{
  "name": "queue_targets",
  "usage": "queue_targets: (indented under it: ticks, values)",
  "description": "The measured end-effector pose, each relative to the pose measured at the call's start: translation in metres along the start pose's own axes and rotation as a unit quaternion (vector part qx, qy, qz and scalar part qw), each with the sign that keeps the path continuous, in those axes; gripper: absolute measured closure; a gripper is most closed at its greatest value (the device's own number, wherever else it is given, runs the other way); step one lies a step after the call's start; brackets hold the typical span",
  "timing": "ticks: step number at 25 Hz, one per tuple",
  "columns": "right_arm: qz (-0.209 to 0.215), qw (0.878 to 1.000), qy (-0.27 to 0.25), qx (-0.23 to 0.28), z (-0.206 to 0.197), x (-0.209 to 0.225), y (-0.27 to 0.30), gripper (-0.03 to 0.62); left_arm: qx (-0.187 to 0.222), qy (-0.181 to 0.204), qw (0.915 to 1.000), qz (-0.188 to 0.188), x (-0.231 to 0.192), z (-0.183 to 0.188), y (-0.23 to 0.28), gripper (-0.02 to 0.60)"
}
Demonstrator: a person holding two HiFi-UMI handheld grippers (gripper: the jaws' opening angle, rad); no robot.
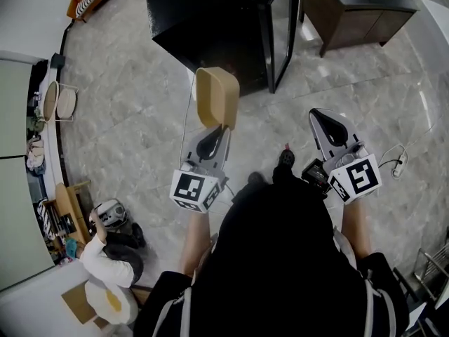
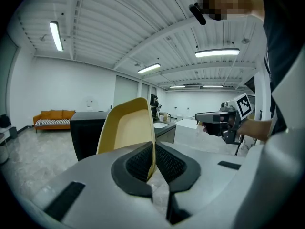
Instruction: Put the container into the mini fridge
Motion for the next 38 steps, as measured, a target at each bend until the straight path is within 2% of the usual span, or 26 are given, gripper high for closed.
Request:
queue_targets:
  ticks: [5,13,18,22,25,30,38]
  values:
    - [0.020,1.000,0.013,0.006,0.002,0.016,0.009,0.576,-0.020,0.003,0.9998,0.005,0.011,-0.003,0.026,0.538]
    - [0.052,0.998,0.036,-0.002,-0.007,0.012,0.032,0.576,-0.072,0.014,0.9973,0.009,0.005,-0.020,0.043,0.538]
    - [0.052,0.997,0.049,-0.006,-0.012,0.008,0.053,0.576,-0.115,0.019,0.9930,-0.016,-0.012,-0.044,0.061,0.538]
    - [0.038,0.998,0.052,-0.011,-0.008,0.004,0.079,0.576,-0.134,0.053,0.9880,-0.056,-0.033,-0.053,0.091,0.538]
    - [0.025,0.998,0.049,-0.015,-0.001,0.003,0.101,0.576,-0.150,0.078,0.9827,-0.076,-0.056,-0.059,0.114,0.538]
    - [-0.003,0.999,0.043,-0.028,0.003,0.005,0.139,0.576,-0.183,0.095,0.9739,-0.096,-0.099,-0.081,0.149,0.538]
    - [-0.040,0.997,0.051,-0.039,-0.010,-0.006,0.188,0.576,-0.243,0.157,0.9493,-0.124,-0.162,-0.134,0.200,0.538]
Point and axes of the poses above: the fingertips, and each gripper's own axes: y forward along the fingers, x to its right, z out of its top, the point moved 4 cm from there along -y, backward along the fingers, and after that the axes turned 2 degrees about -x, right-handed, at the moved point
